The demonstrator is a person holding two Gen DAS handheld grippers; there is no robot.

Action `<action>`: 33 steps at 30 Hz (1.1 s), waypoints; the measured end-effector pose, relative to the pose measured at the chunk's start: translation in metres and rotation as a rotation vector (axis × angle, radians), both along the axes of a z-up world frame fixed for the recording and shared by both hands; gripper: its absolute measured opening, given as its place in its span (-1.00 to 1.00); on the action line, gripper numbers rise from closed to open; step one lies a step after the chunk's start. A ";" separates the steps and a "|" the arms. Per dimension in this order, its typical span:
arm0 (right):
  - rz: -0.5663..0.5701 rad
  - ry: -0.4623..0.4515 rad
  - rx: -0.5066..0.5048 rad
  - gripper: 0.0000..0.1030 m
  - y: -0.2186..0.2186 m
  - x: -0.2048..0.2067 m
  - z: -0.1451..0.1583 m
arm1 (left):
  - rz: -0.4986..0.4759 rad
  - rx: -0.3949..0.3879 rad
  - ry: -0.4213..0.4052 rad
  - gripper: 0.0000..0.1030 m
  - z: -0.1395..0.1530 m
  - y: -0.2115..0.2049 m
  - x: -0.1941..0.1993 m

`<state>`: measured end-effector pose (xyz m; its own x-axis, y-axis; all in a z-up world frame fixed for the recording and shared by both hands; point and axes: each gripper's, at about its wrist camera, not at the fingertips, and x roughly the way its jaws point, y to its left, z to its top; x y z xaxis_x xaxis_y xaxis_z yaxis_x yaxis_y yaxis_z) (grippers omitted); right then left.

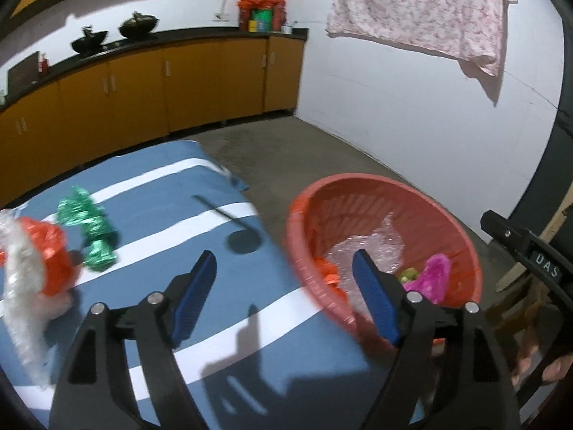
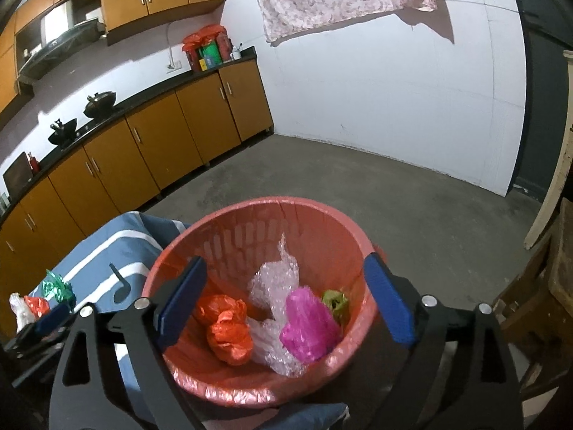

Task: Collect trash
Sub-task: 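Open both tools to release the pink and red bags into the basket, then grasp the clear plastic bag with the left tool and lift it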

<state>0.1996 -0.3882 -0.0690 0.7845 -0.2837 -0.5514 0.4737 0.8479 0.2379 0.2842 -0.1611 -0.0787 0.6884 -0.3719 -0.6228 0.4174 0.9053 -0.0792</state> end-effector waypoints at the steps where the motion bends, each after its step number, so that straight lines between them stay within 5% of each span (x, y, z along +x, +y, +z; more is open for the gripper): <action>1: 0.002 0.003 0.000 0.75 0.002 -0.001 -0.001 | 0.013 0.007 -0.013 0.52 0.002 0.008 -0.005; 7: 0.066 0.012 -0.001 0.75 0.027 0.002 0.001 | 0.107 0.028 -0.080 0.54 0.017 0.056 -0.029; 13: 0.140 0.017 -0.019 0.75 0.060 0.005 0.004 | 0.312 0.069 -0.159 0.54 0.031 0.122 -0.040; 20: 0.195 0.034 -0.032 0.75 0.084 0.011 0.005 | 0.485 0.090 -0.084 0.53 0.018 0.180 -0.008; 33: 0.256 0.066 -0.033 0.75 0.110 0.024 -0.001 | 0.449 0.109 0.007 -0.02 -0.006 0.187 0.024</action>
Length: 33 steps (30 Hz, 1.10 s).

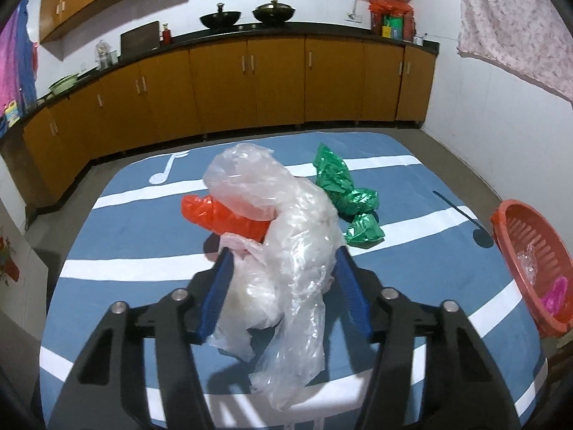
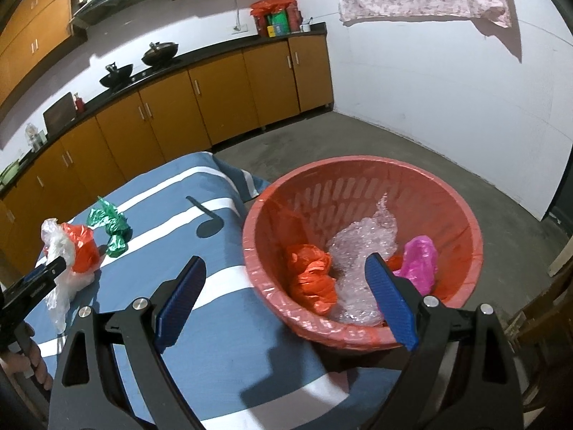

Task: Collect trash
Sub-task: 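Grasp the clear plastic bag with the left tool and lift it, then grasp the green plastic bag with the right tool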

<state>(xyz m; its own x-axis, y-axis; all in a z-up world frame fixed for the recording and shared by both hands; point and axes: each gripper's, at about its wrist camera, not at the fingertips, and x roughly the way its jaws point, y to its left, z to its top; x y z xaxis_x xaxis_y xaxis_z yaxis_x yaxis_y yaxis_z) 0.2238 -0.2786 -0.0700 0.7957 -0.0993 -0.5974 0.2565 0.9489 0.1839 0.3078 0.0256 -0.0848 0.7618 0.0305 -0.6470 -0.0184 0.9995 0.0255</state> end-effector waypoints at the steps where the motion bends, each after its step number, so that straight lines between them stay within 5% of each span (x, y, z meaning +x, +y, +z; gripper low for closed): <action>1: 0.006 0.001 0.000 0.75 0.002 0.001 0.000 | -0.012 0.000 0.004 -0.17 0.000 -0.001 0.000; 7: 0.052 -0.002 -0.014 0.75 0.021 0.003 0.004 | -0.029 -0.024 -0.017 -0.47 0.002 0.004 -0.006; 20: 0.205 -0.008 -0.010 0.73 0.089 0.021 0.011 | 0.045 -0.058 -0.144 -0.48 0.034 0.062 -0.054; 33: 0.352 0.041 -0.055 0.32 0.173 0.096 0.000 | 0.202 -0.062 -0.090 -0.48 0.011 0.138 -0.062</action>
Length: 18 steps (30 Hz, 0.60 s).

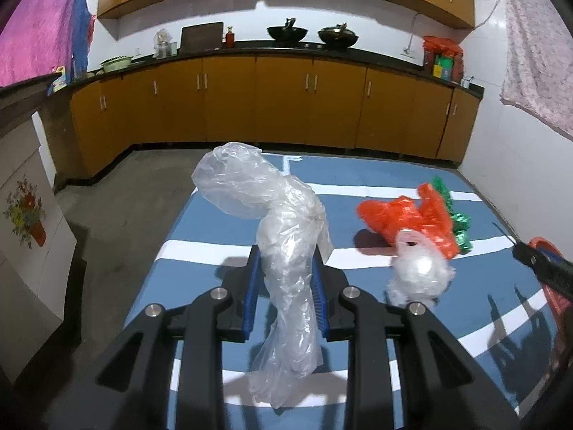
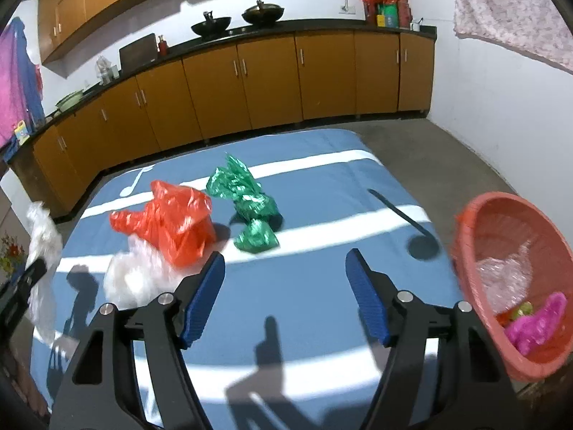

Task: Collect trash
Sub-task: 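Grasp the green plastic bag with the right tool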

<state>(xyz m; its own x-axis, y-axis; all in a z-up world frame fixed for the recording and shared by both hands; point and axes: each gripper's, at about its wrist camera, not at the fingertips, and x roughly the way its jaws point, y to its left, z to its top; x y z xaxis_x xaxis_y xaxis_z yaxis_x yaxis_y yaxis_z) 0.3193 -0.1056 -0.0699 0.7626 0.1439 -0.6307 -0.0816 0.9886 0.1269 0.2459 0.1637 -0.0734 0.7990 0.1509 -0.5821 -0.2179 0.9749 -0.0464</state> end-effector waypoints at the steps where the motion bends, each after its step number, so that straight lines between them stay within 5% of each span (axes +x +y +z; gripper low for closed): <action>1: 0.003 0.015 0.005 0.30 0.005 0.012 -0.002 | 0.004 -0.002 0.002 -0.48 -0.001 0.002 0.001; 18: 0.027 0.150 -0.018 0.10 0.034 0.092 -0.034 | 0.015 -0.007 0.023 -0.47 -0.013 0.019 0.028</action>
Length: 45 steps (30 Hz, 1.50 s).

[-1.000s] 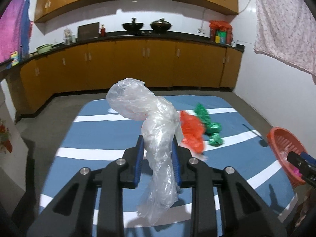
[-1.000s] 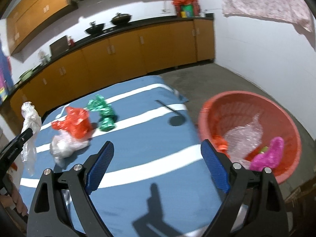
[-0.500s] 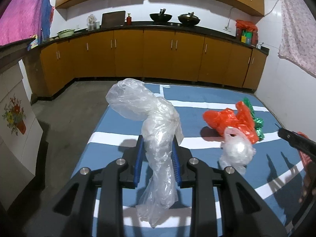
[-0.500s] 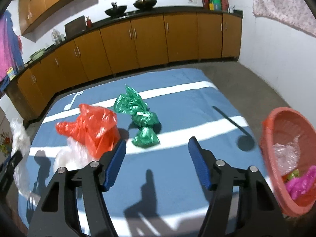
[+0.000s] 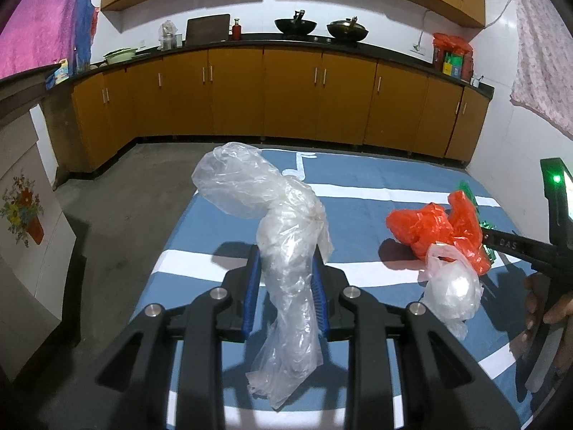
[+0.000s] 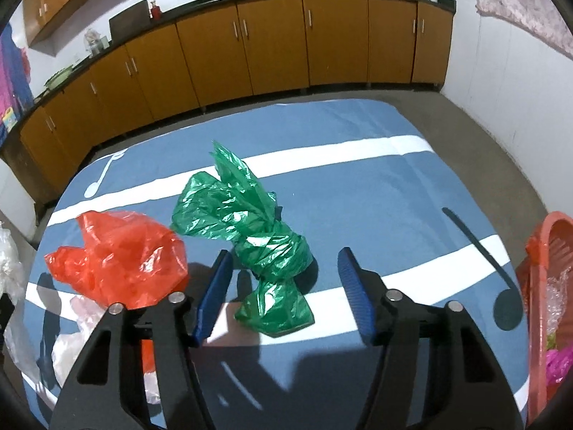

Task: Collect trash
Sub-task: 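Grasp the green plastic bag with the right tool, then carry the clear bag in the left tool and green bag in the right tool to the basket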

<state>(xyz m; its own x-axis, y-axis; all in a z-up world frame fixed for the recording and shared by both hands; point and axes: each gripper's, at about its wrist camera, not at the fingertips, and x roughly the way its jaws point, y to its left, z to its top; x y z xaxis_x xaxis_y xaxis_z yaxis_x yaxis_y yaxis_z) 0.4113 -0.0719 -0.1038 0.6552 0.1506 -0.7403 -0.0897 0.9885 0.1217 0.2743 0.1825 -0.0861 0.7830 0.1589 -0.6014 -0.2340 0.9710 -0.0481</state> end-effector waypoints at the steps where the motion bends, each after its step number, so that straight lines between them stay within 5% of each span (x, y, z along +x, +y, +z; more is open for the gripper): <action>1: 0.004 0.006 0.001 0.01 -0.001 0.001 -0.001 | -0.004 0.001 0.002 -0.47 0.000 0.000 0.002; 4: 0.019 0.017 -0.014 -0.24 0.002 0.002 -0.003 | -0.012 -0.001 0.004 -0.47 -0.003 -0.002 0.001; 10: 0.046 0.008 -0.025 -0.44 -0.002 -0.019 -0.002 | -0.027 -0.003 -0.002 -0.47 0.002 -0.007 -0.001; 25: -0.066 -0.026 0.038 -0.47 -0.073 -0.116 0.018 | -0.104 -0.014 -0.038 -0.47 0.025 -0.027 -0.035; 45: -0.251 -0.164 0.070 -0.47 -0.157 -0.198 0.060 | -0.312 -0.025 -0.069 -0.47 0.049 -0.124 -0.069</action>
<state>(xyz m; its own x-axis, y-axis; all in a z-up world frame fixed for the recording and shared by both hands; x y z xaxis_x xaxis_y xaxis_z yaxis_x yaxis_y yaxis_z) 0.2132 -0.2286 -0.0441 0.7880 0.0159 -0.6155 0.1320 0.9720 0.1942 0.2052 0.0582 -0.0373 0.8306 -0.1095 -0.5461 0.0794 0.9937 -0.0786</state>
